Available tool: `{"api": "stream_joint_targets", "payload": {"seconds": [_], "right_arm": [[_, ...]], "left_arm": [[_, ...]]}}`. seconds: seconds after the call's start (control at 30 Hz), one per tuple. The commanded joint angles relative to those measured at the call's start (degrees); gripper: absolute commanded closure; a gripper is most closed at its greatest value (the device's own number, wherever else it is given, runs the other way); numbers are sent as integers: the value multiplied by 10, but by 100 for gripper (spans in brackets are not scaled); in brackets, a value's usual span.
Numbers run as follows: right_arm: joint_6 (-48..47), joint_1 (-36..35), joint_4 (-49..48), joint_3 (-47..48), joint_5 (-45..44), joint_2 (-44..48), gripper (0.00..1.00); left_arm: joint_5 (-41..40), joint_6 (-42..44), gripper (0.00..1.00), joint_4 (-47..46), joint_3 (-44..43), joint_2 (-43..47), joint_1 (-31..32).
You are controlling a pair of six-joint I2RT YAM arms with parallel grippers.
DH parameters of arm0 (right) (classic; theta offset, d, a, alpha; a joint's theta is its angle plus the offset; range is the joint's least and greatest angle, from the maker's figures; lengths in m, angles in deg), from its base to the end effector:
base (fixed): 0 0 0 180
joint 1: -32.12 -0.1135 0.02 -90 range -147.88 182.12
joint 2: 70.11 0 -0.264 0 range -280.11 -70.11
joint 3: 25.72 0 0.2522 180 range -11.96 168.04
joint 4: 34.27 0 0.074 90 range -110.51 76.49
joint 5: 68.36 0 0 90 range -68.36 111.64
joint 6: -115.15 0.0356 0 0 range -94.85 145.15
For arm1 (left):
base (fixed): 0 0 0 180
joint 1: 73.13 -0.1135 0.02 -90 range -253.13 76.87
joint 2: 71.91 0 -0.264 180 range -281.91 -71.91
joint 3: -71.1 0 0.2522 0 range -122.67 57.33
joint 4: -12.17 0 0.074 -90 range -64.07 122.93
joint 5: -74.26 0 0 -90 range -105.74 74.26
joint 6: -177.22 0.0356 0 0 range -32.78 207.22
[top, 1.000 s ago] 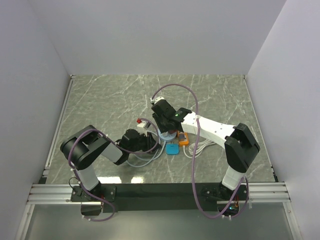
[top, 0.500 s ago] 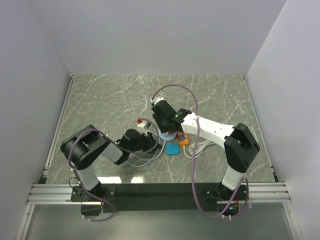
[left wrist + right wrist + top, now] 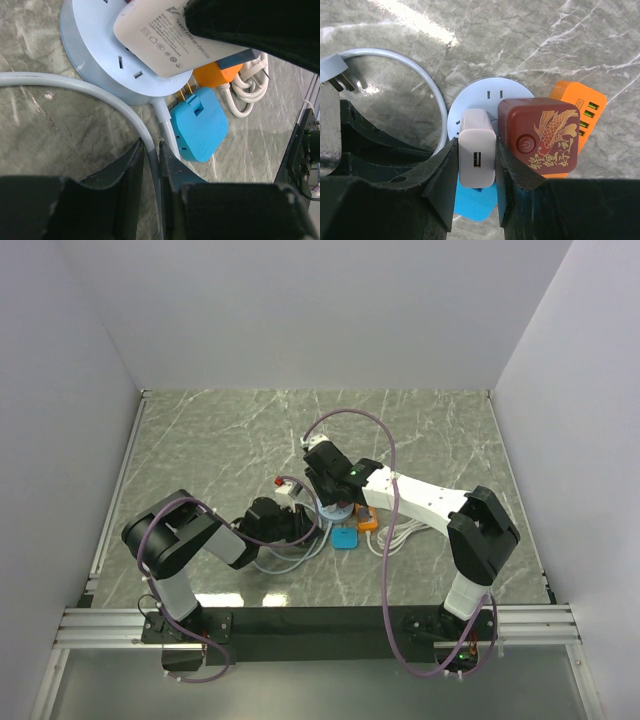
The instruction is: Insert the plug
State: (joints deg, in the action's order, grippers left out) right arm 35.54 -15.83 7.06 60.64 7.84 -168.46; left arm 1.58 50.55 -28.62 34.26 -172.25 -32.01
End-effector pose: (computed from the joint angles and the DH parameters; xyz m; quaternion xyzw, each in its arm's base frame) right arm 0.2541 0.2690 0.2352 -0.2676 0.9043 0.0527 0.3283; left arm 0.2036 -0.1918 0.1058 0.1153 0.8191 -0.4415 0.3476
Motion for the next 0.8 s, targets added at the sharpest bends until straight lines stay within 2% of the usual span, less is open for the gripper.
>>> {"api": "stream_joint_targets", "payload": {"seconds": [0.0,0.77], "right_arm": [[2,3,-11,-12,-1,-15,100],[16,9,-14,-55,1,-30,100]], "left_arm": [[2,18,77,19,-6,2,3],[2,18,78,19,-11,-11,3]]}}
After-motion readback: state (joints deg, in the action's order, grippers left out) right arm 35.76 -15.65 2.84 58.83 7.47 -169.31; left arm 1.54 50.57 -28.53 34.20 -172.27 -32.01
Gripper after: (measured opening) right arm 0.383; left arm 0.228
